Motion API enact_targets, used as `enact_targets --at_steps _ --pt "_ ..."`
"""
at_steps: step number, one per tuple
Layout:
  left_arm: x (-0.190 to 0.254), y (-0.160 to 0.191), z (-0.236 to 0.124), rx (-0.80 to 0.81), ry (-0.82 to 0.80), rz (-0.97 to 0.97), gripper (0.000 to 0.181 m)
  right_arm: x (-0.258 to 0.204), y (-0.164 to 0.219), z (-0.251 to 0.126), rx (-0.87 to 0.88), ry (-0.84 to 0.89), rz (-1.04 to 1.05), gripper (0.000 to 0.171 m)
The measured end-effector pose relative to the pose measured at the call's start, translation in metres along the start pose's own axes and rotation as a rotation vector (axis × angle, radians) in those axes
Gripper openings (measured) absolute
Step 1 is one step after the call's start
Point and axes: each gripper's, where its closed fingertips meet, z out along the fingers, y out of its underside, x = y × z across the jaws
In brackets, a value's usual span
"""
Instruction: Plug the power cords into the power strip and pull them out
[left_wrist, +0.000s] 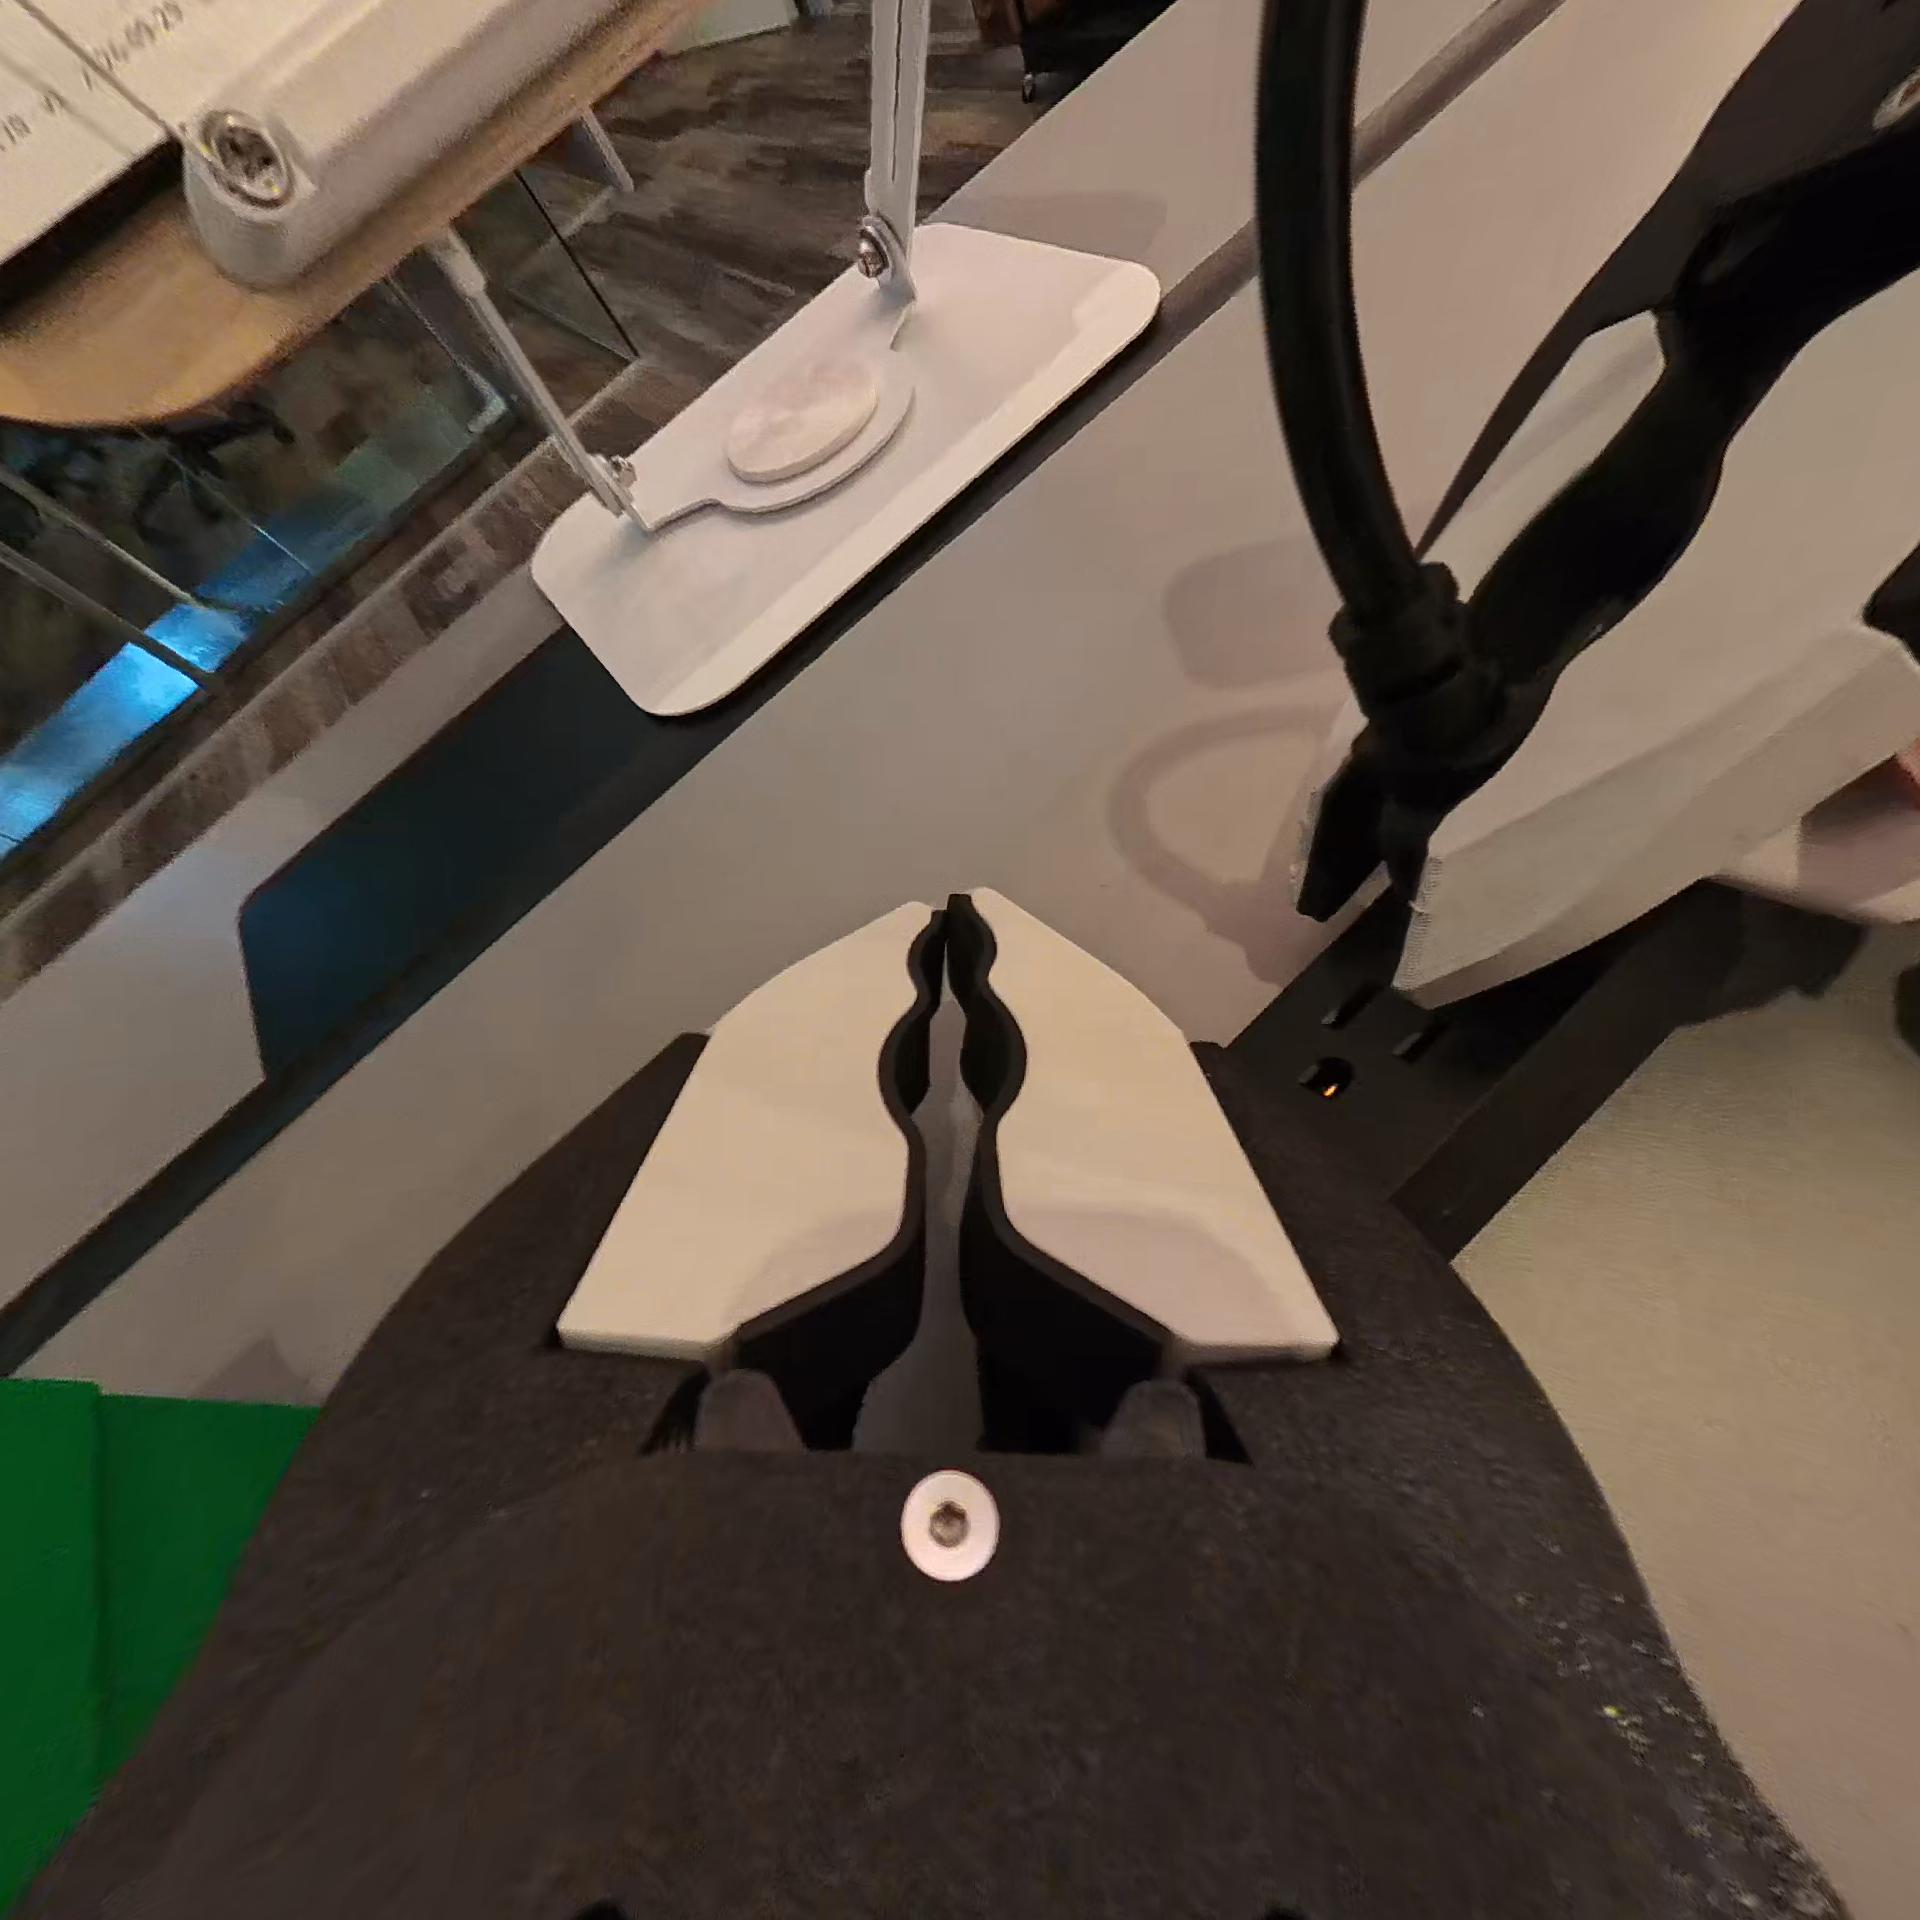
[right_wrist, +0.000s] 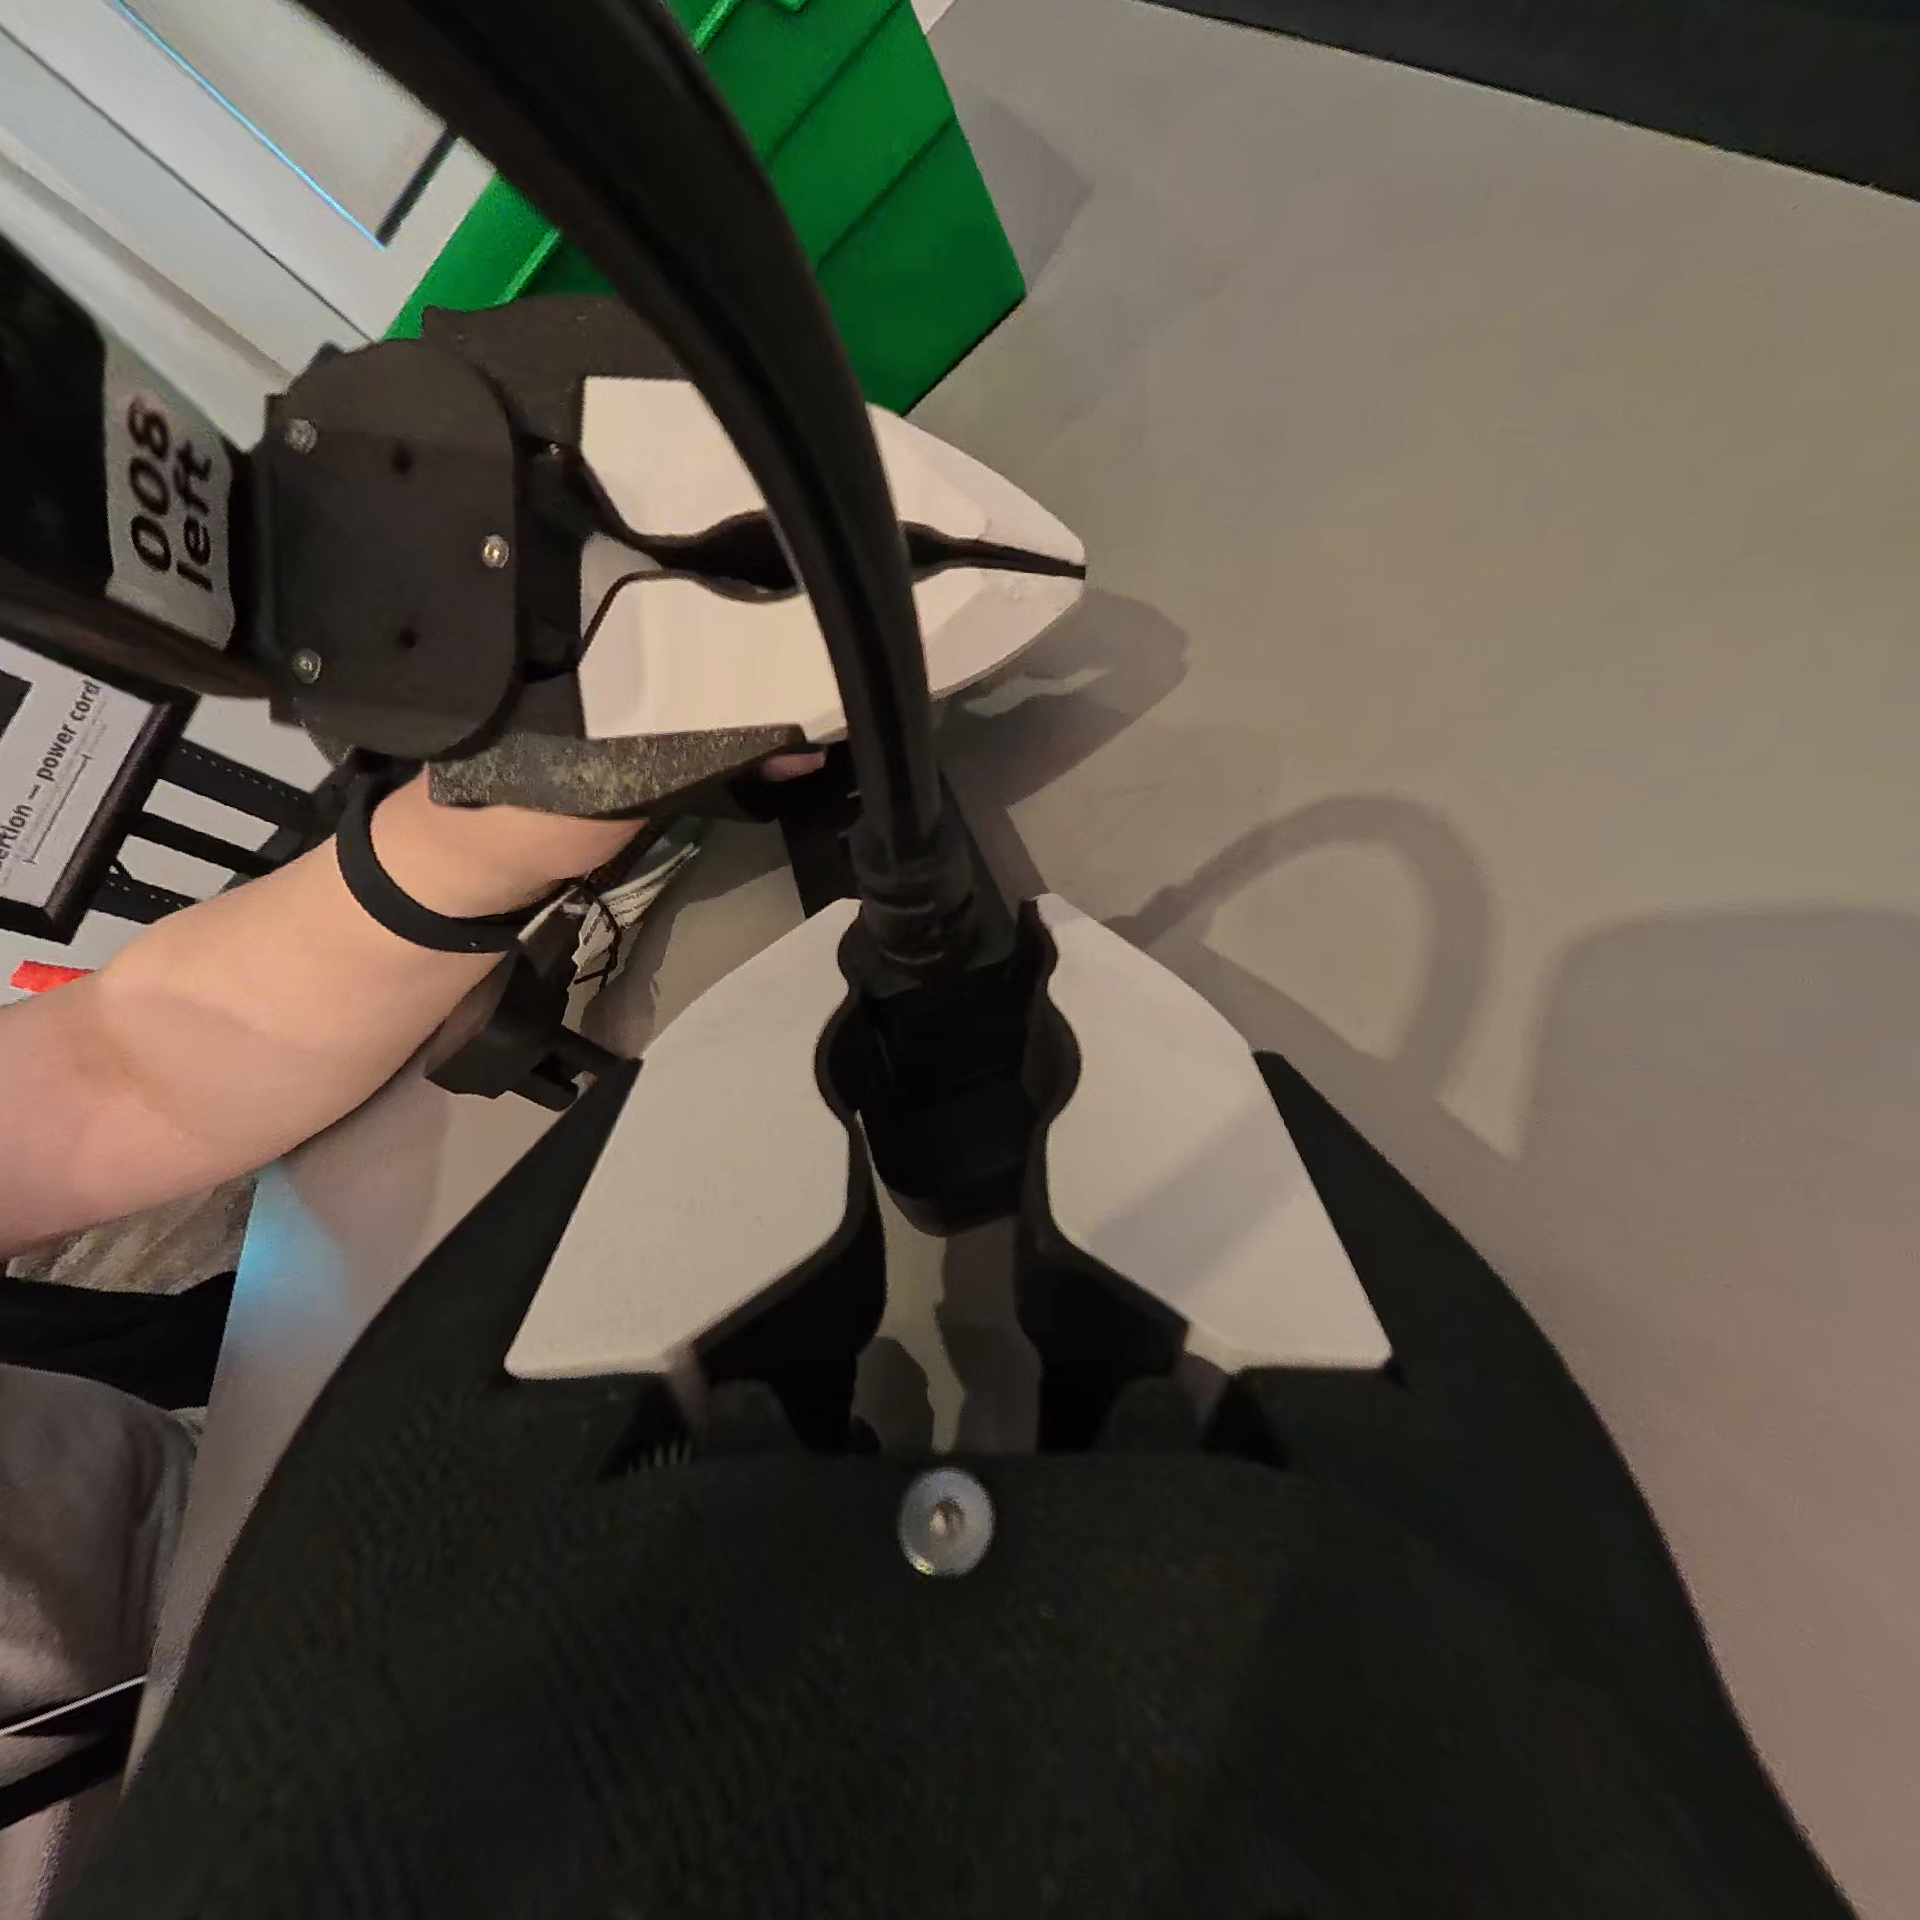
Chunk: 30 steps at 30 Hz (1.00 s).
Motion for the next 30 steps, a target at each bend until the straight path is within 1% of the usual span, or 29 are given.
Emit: enact_targets --at_steps 2,4,6,8,11,13,14,15,17,18,19,20,22,24,25,26,28,30 --pt "-0.001 -0.009 -0.006 0.026 0.023 -0.027 0.000 -0.001 0.000 0.000 0.009 -0.013 -0.005 0.027" --pt "-0.009 -0.032 -0.017 0.129 -0.008 -0.090 0.000 -0.004 0.002 0.001 0.019 -0.020 -0.034 0.027" --pt "-0.007 -0.050 -0.025 0.221 0.011 -0.183 0.000 -0.009 0.003 0.004 0.016 -0.001 -0.110 0.027" --pt "-0.002 -0.057 -0.024 0.252 0.031 -0.214 0.003 -0.014 0.004 0.009 0.014 0.024 -0.166 0.027" --pt "0.000 -0.064 -0.029 0.333 0.048 -0.229 0.000 -0.018 0.005 0.015 0.011 0.051 -0.236 0.027" --pt "-0.002 -0.073 -0.041 0.432 0.140 -0.317 0.000 -0.018 0.005 0.014 0.009 0.052 -0.245 0.027" --pt "0.000 -0.075 -0.046 0.435 0.229 -0.371 0.000 -0.017 0.004 0.013 0.011 0.044 -0.234 0.027" --pt "0.006 -0.075 -0.049 0.390 0.348 -0.400 0.002 -0.017 0.004 0.013 0.011 0.038 -0.226 0.027" --pt "0.020 -0.061 -0.057 0.168 0.578 -0.407 0.006 -0.017 0.004 0.013 0.009 0.037 -0.232 0.027" --pt "0.026 -0.048 -0.062 0.044 0.648 -0.392 0.003 -0.017 0.004 0.013 0.008 0.039 -0.237 0.027" --pt "0.029 -0.035 -0.064 -0.056 0.668 -0.370 0.003 -0.017 0.004 0.012 0.008 0.040 -0.239 0.027" --pt "0.027 -0.025 -0.060 -0.111 0.622 -0.331 0.001 -0.016 0.004 0.012 0.008 0.039 -0.237 0.027" --pt "0.012 -0.017 -0.043 -0.099 0.434 -0.294 0.000 -0.016 0.003 0.012 0.011 0.035 -0.227 0.027" --pt "0.017 -0.015 -0.035 -0.081 0.428 -0.299 0.000 -0.015 0.002 0.011 0.014 0.038 -0.227 0.027" --pt "0.024 -0.022 -0.034 -0.027 0.471 -0.326 0.000 -0.014 0.002 0.011 0.016 0.043 -0.230 0.027" --pt "0.027 -0.035 -0.035 0.078 0.501 -0.382 0.000 -0.014 0.002 0.010 0.017 0.046 -0.234 0.027" --pt "0.021 -0.061 -0.042 0.279 0.524 -0.500 0.000 -0.014 0.002 0.010 0.016 0.043 -0.234 0.027" --pt "0.007 -0.076 -0.053 0.423 0.512 -0.546 0.000 -0.014 0.002 0.010 0.016 0.043 -0.235 0.028"
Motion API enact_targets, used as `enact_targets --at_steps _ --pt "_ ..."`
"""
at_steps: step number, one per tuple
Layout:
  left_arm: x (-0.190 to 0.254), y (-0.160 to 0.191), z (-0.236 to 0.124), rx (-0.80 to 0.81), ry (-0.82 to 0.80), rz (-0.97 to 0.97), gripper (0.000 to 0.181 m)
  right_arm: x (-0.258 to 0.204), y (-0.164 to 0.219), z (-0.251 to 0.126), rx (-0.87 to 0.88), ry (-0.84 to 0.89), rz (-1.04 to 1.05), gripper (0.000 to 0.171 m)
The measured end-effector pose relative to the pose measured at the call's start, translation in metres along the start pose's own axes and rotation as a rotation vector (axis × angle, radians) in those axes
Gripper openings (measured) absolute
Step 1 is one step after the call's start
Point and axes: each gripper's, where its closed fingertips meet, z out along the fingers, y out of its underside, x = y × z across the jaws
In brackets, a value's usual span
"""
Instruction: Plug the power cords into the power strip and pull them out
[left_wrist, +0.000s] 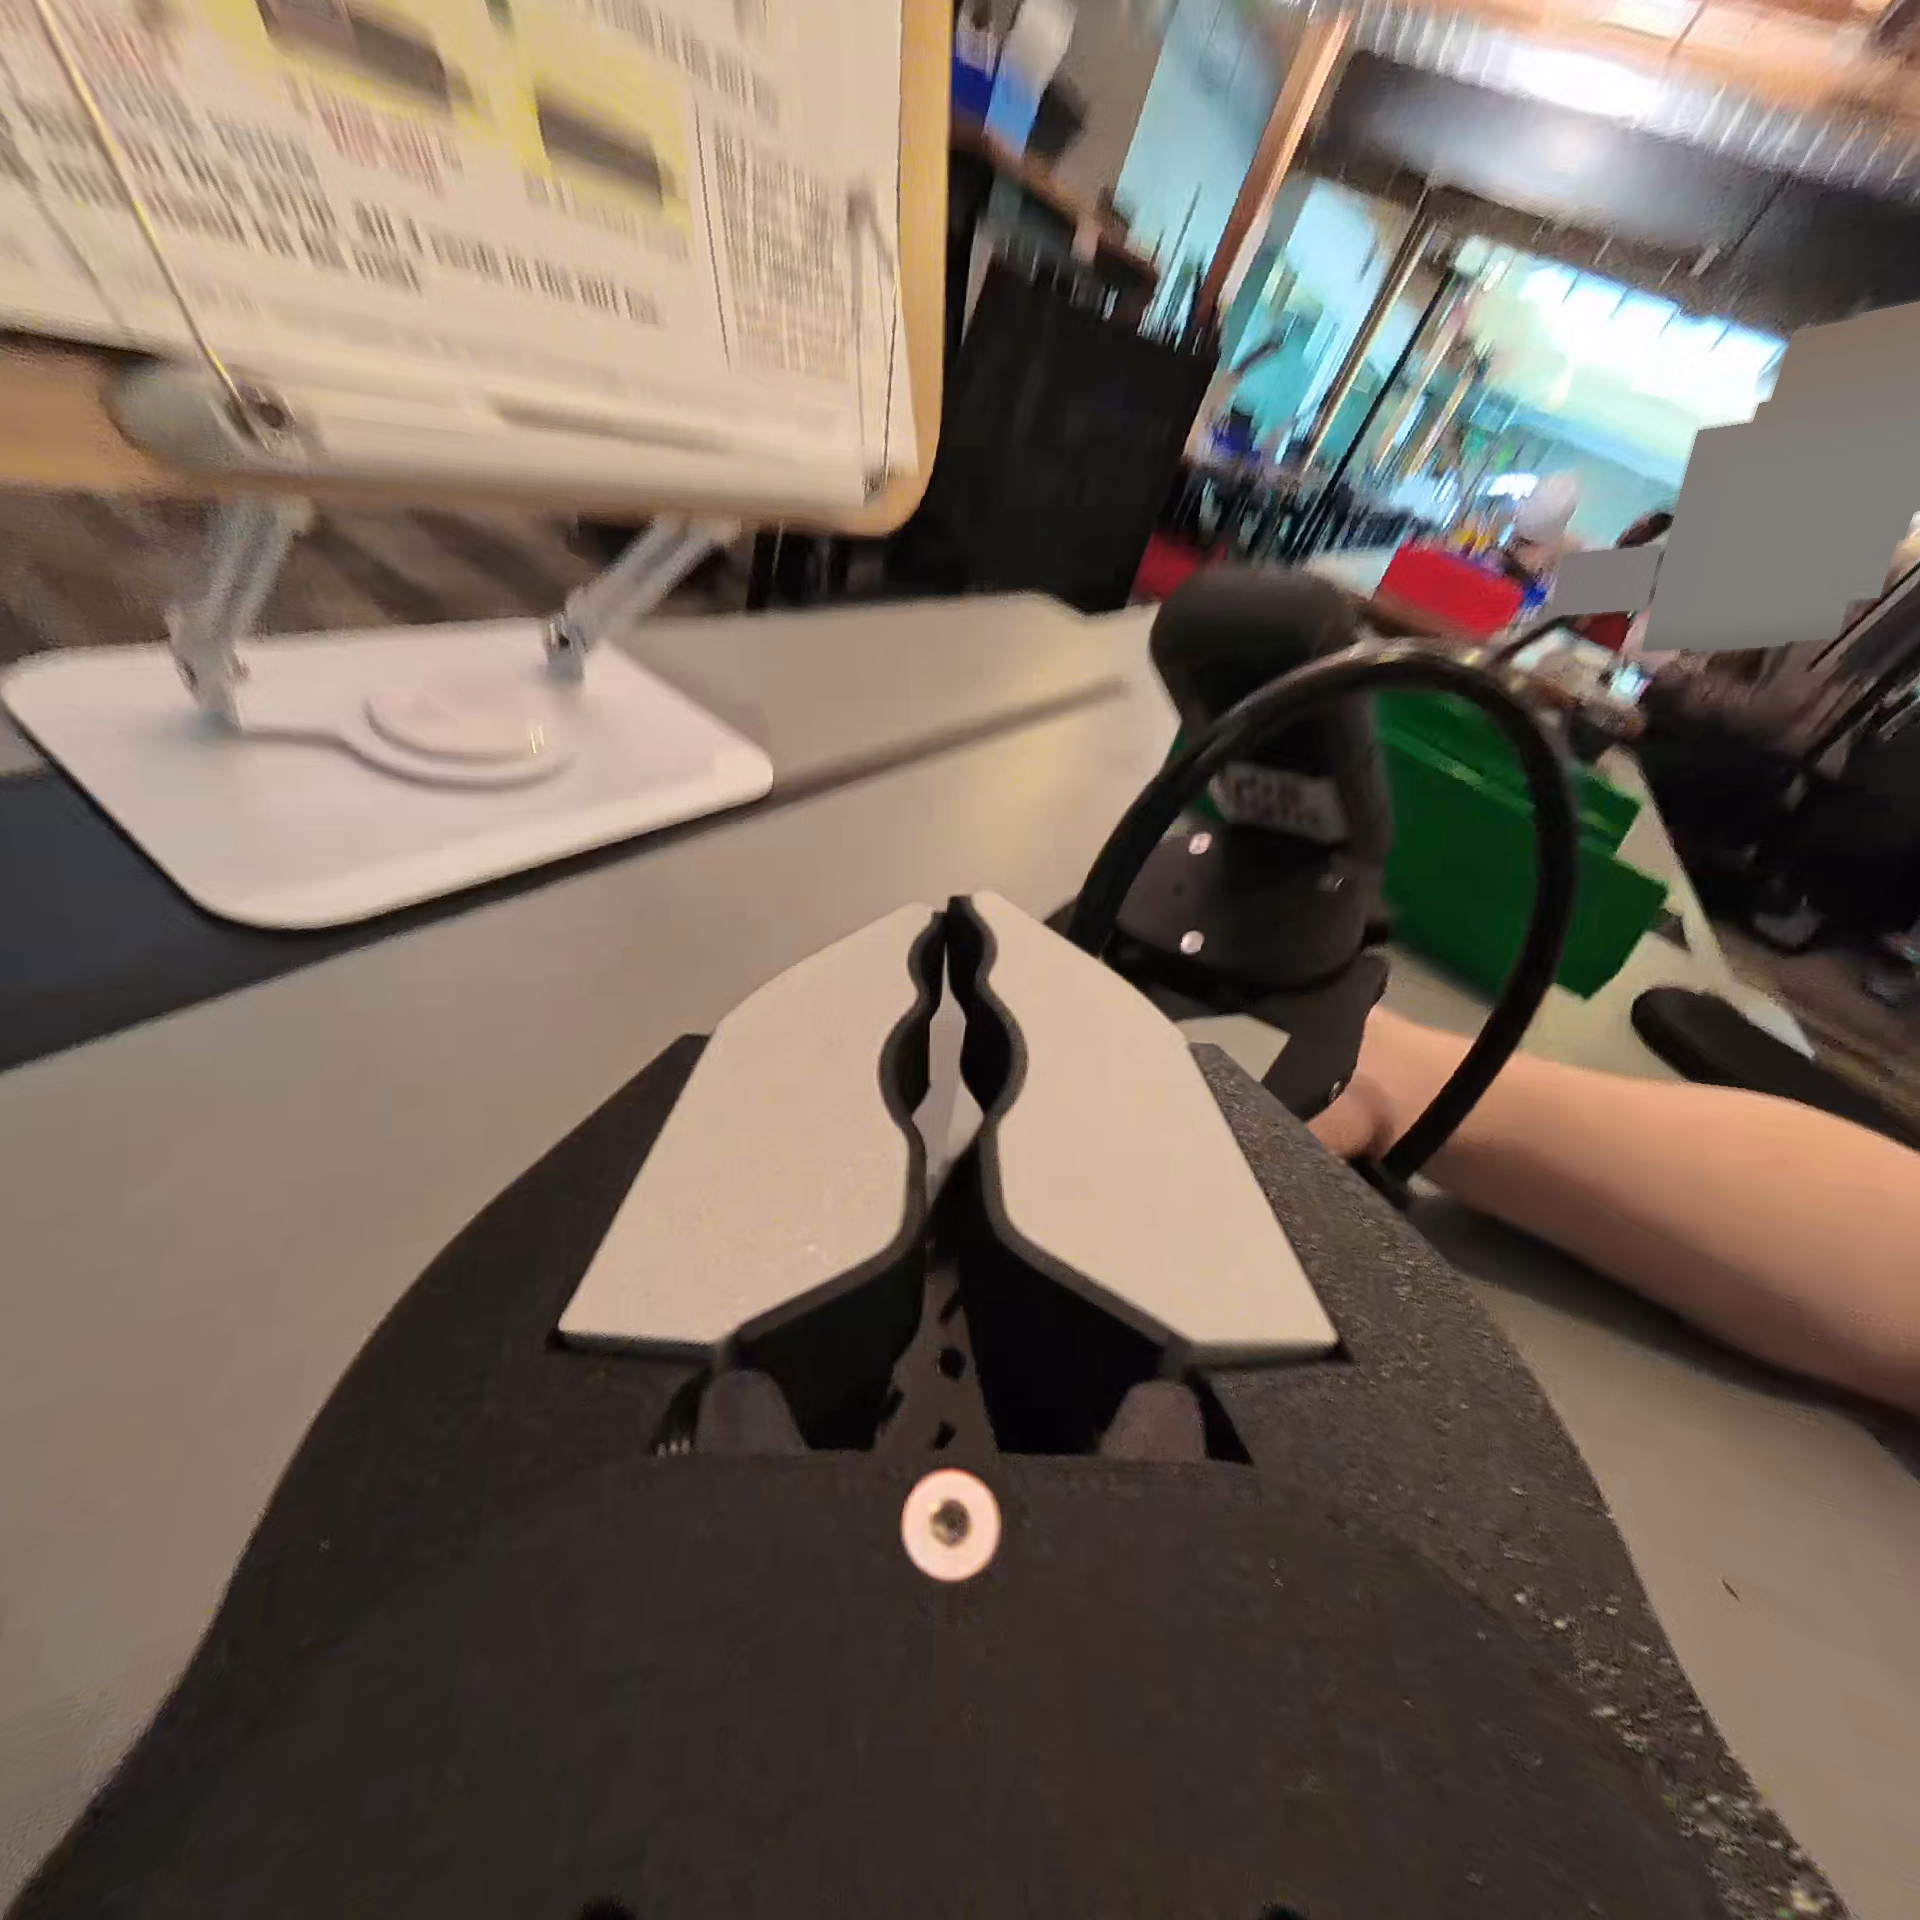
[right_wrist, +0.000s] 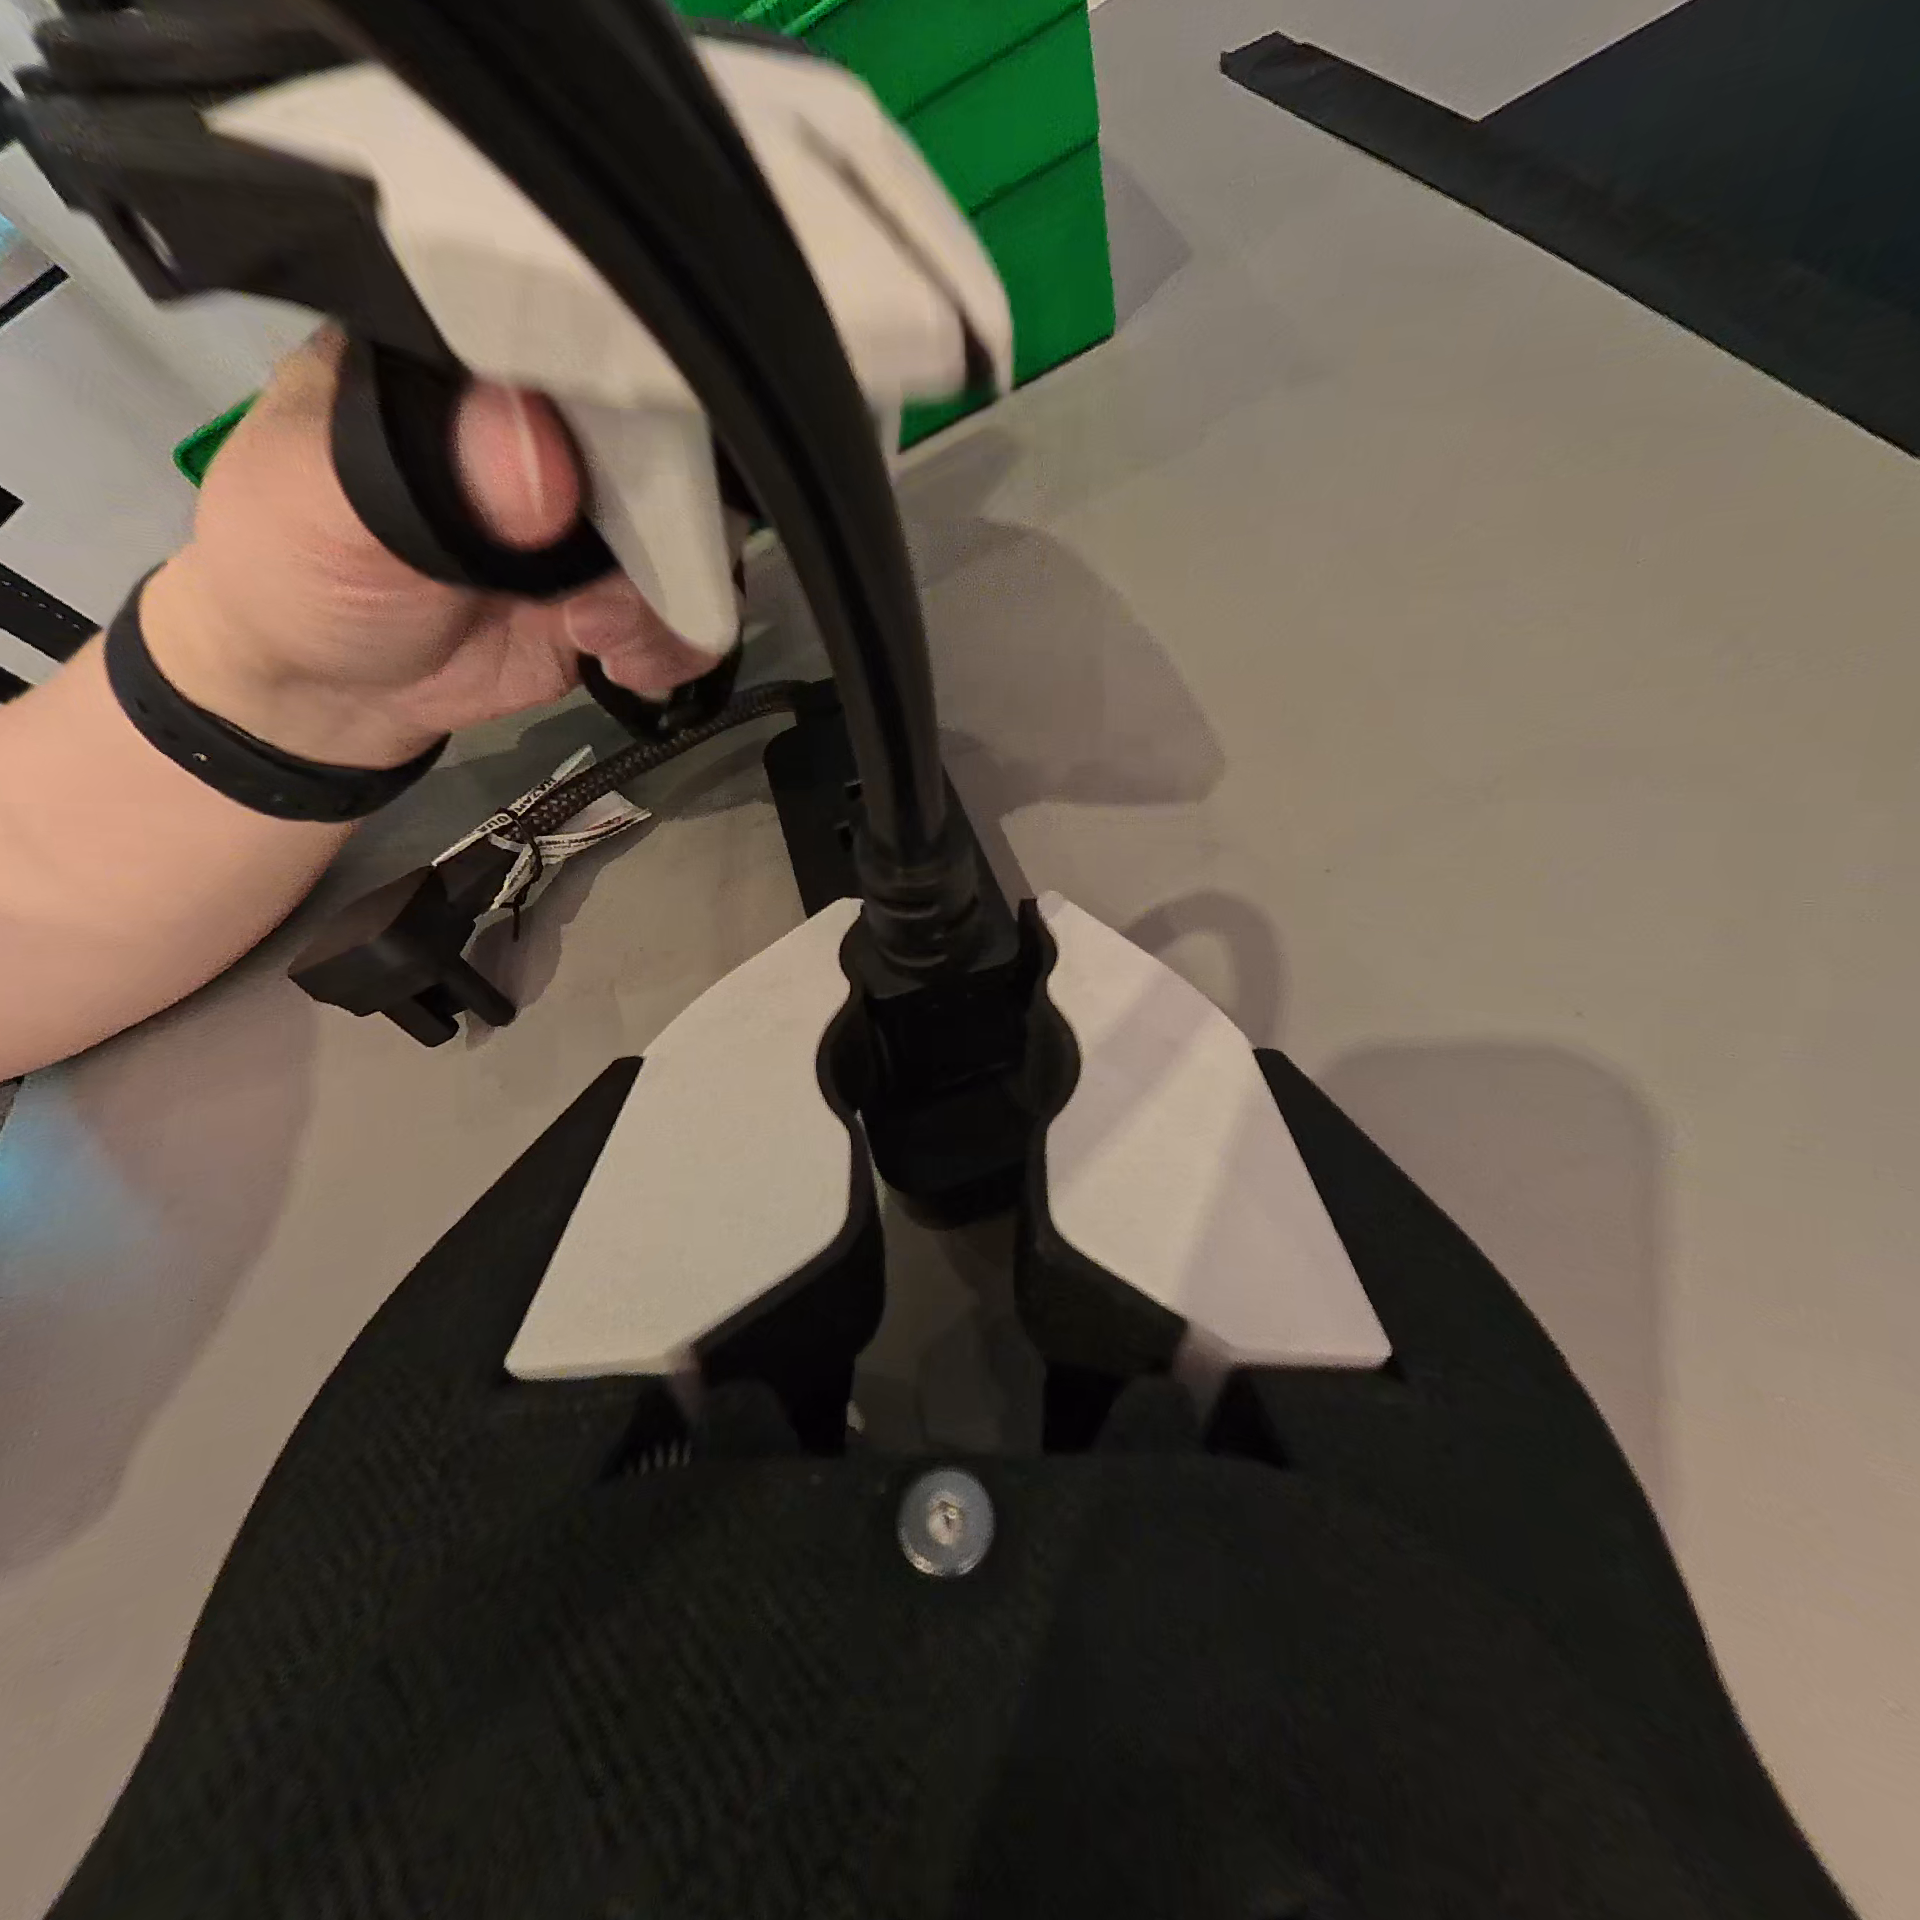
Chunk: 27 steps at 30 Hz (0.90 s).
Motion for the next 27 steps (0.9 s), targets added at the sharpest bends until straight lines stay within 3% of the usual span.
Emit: enact_targets --at_steps 2,6,12,16,20,27 --pt "-0.003 -0.003 -0.008 0.016 0.012 0.020 0.000 0.000 0.000 0.000 0.000 -0.003 0.002 0.027" --pt "0.001 0.044 -0.027 -0.451 0.108 -0.002 0.000 0.000 0.000 0.000 -0.002 -0.009 0.003 0.028" --pt "-0.009 0.104 -0.041 -0.829 0.033 0.298 0.002 0.002 0.000 -0.001 -0.001 -0.012 0.008 0.028" --pt "0.003 0.104 -0.029 -0.761 0.086 0.217 0.000 0.002 0.001 -0.002 -0.006 -0.001 -0.020 0.028" --pt "0.004 0.106 -0.030 -0.752 0.072 0.320 0.001 0.000 0.002 -0.002 -0.018 0.004 -0.071 0.028" --pt "0.004 0.110 -0.031 -0.873 -0.031 0.475 0.001 -0.002 0.005 -0.002 -0.037 0.023 -0.157 0.028"
